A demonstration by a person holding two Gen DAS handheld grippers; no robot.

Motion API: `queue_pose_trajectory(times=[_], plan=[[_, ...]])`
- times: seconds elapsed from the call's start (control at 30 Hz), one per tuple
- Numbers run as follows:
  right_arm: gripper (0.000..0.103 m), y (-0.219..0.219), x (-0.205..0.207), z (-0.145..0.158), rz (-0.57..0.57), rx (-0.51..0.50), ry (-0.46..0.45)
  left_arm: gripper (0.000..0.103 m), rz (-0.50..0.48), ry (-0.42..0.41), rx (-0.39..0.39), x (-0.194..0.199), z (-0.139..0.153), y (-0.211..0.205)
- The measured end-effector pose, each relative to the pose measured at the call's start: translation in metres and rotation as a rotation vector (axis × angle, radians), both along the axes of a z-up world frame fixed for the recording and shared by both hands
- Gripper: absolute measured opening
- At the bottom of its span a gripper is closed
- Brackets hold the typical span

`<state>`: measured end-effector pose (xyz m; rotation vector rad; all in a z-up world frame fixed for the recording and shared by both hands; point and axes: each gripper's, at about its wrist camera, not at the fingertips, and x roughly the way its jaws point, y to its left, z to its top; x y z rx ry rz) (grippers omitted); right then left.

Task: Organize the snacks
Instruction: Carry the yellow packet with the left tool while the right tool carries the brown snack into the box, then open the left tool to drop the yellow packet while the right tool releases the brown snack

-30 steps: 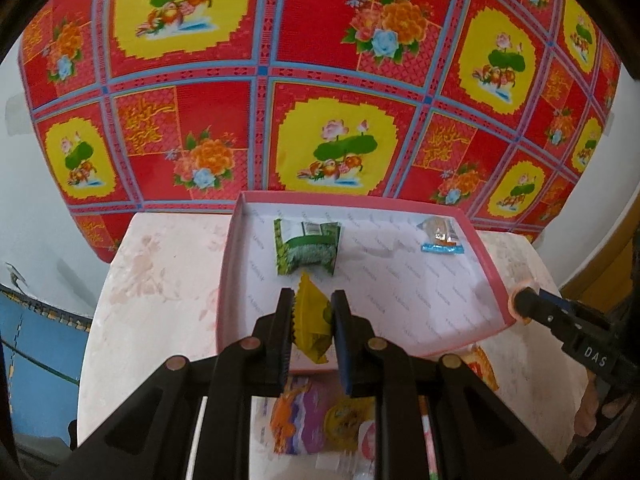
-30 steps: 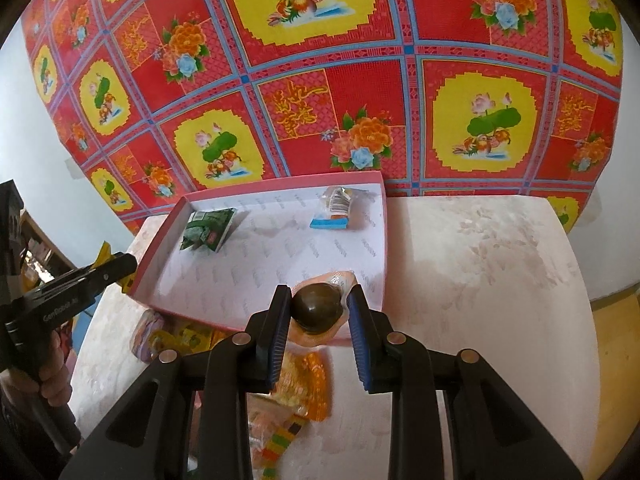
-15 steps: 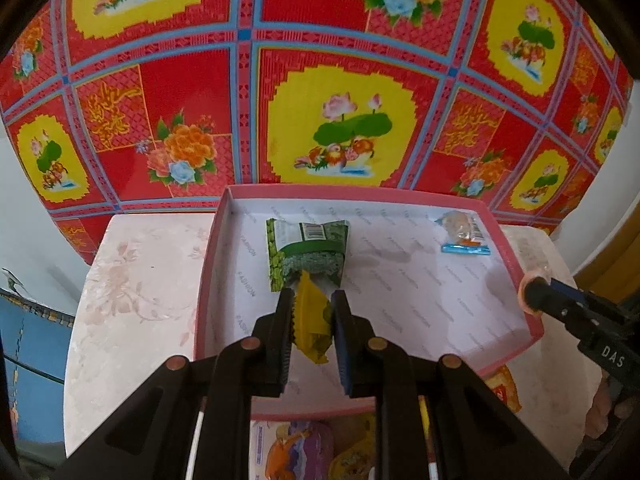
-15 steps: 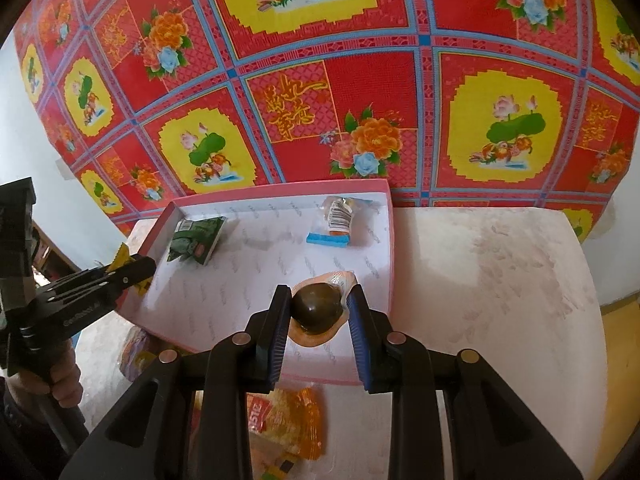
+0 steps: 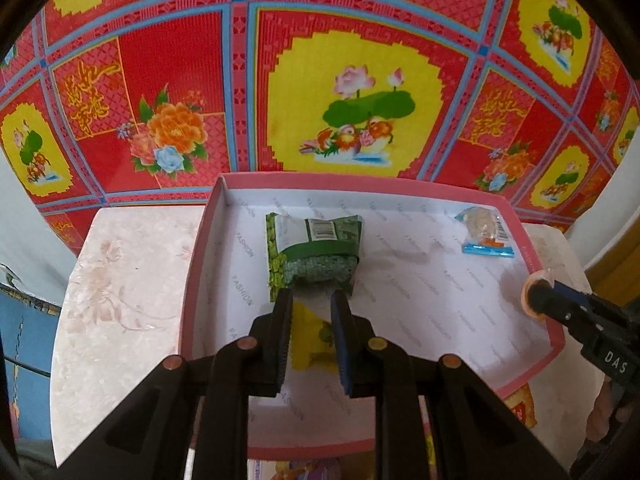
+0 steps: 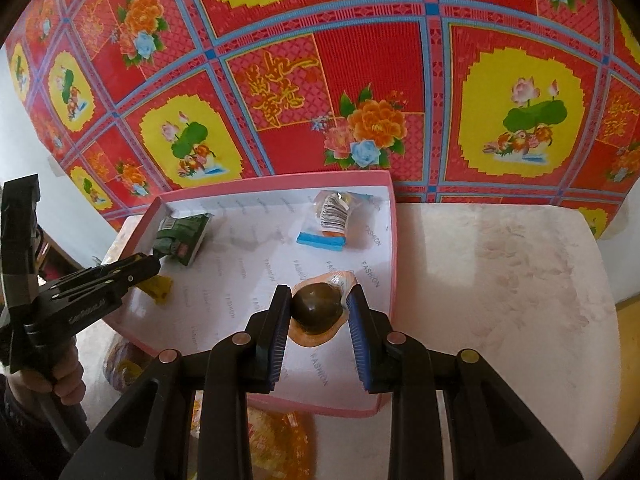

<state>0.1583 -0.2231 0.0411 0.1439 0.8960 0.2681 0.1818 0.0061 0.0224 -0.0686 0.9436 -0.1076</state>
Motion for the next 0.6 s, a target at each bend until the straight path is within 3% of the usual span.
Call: queue_pose_trajectory(times=[0.3,0.43,0.6], plan=[[0.030,-0.001,0.009,-0.012,-0.004,0.011,0.018,0.027,0.026,0.021,0.007,0.013,-0.013,-0.004],[0.030,0.001,0.013,-0.017,-0.005,0.013,0.018,0.027,0.038,0.034,-0.034,0.016,-0.020,0.001],[0.030,0.002,0.015,-0.018,-0.008,-0.001,-0.003,0.028,0.038,0.026,-0.025,0.018,-0.023,0.000]])
